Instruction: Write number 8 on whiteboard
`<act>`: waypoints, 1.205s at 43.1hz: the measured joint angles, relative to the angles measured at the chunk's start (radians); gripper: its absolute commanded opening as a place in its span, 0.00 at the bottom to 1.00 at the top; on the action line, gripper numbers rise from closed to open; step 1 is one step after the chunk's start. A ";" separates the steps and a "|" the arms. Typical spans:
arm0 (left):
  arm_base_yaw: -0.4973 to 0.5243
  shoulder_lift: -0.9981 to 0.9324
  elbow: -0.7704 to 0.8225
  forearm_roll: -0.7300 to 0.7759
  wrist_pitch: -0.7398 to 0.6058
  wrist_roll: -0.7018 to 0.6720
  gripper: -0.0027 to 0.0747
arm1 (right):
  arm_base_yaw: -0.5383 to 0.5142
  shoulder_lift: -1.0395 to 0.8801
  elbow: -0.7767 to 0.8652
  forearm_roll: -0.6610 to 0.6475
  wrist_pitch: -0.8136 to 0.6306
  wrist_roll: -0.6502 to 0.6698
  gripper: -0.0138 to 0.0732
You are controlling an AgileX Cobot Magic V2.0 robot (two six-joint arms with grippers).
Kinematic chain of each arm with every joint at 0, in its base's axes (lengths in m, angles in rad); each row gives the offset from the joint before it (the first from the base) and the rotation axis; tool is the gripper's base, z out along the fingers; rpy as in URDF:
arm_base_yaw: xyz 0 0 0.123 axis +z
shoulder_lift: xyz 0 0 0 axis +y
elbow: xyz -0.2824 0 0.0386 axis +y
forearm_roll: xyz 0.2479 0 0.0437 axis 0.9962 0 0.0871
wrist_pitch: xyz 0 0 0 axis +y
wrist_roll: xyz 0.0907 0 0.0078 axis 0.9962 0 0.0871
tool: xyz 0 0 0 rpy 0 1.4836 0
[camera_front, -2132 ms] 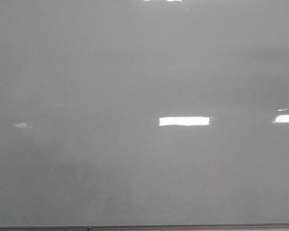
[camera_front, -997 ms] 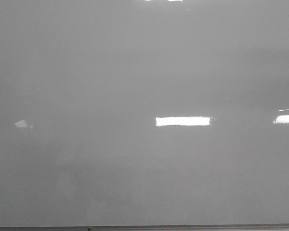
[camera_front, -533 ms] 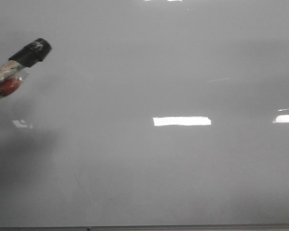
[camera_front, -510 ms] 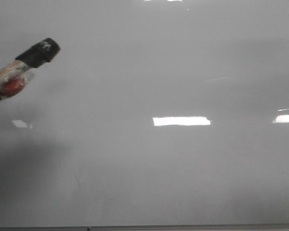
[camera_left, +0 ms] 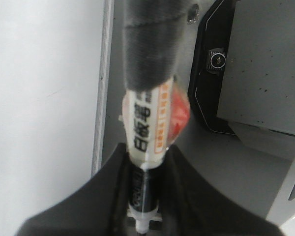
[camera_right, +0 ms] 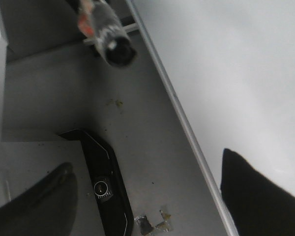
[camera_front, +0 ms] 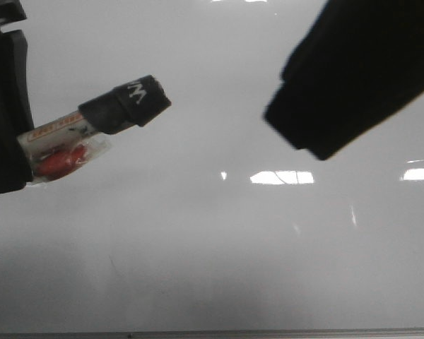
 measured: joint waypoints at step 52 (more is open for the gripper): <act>-0.002 0.000 0.000 0.013 -0.026 -0.073 0.76 | 0.132 0.342 -0.245 0.171 -0.007 -0.151 0.09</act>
